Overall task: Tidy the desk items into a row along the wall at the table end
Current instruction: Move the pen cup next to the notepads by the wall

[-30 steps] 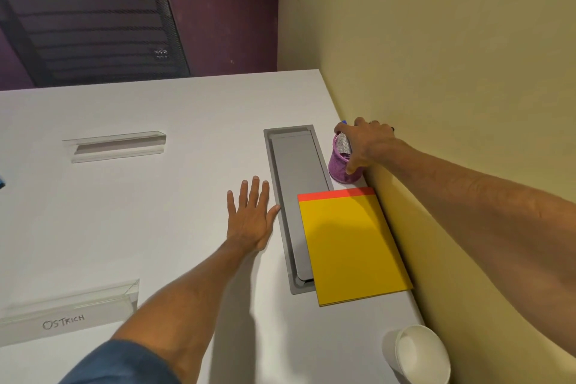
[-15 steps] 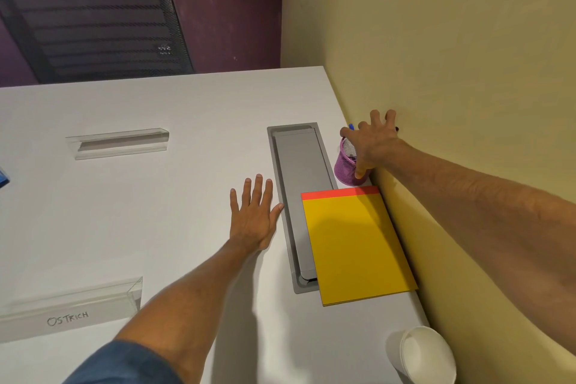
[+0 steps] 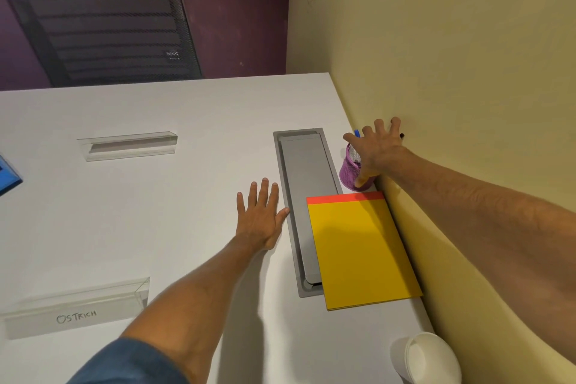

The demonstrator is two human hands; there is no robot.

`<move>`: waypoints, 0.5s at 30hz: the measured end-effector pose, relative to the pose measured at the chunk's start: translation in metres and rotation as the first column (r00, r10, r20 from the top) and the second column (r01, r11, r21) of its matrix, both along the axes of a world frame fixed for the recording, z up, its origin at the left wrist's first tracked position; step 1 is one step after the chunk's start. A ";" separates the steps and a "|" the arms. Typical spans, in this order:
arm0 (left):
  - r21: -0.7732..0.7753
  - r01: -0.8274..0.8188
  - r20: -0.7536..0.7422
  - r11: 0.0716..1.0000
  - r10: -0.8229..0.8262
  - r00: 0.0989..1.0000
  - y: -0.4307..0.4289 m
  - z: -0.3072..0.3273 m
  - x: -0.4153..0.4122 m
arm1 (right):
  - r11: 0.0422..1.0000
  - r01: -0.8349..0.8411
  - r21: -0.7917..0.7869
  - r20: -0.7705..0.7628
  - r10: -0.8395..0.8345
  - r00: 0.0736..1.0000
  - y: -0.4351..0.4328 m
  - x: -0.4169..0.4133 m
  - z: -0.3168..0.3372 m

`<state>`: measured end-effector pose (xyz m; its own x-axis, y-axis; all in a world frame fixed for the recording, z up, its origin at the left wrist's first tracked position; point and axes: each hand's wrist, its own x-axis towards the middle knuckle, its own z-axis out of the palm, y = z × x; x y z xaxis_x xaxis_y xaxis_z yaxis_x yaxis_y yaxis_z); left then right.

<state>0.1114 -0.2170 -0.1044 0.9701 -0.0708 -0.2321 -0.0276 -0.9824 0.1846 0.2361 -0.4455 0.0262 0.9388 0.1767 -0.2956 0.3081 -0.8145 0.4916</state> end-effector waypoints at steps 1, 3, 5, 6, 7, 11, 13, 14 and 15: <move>-0.017 0.003 -0.018 1.000 -0.003 1.000 0.001 0.003 0.001 | 0.999 -0.009 0.035 0.023 0.008 1.000 0.001 -0.001 0.002; -0.034 -0.006 -0.024 0.999 0.006 1.000 0.003 0.013 0.004 | 0.989 -0.036 0.140 0.082 0.024 0.996 0.007 -0.002 0.008; -0.008 -0.018 -0.004 1.000 0.018 1.000 0.007 0.027 0.006 | 0.972 -0.049 0.228 0.112 0.024 0.993 0.016 -0.006 0.015; 0.011 -0.023 0.005 1.000 0.023 1.000 0.009 0.036 0.008 | 0.965 -0.049 0.259 0.117 0.019 0.993 0.022 -0.009 0.019; 0.025 -0.030 0.013 0.999 0.030 0.999 0.012 0.045 0.008 | 0.957 -0.049 0.285 0.122 0.015 0.992 0.029 -0.012 0.022; 0.024 -0.082 0.056 0.996 0.080 0.995 0.030 0.081 0.002 | 0.918 -0.075 0.390 0.129 0.026 0.991 0.061 -0.031 0.029; 0.020 -0.109 0.076 0.994 0.107 0.991 0.042 0.096 -0.005 | 0.895 -0.079 0.439 0.123 0.027 0.992 0.080 -0.042 0.030; 0.023 -0.123 0.084 0.992 0.121 0.989 0.049 0.103 -0.009 | 0.884 -0.081 0.461 0.121 0.028 0.992 0.091 -0.048 0.031; 0.028 -0.136 0.087 0.990 0.133 0.987 0.056 0.109 -0.013 | 0.873 -0.087 0.480 0.122 0.032 0.992 0.101 -0.054 0.031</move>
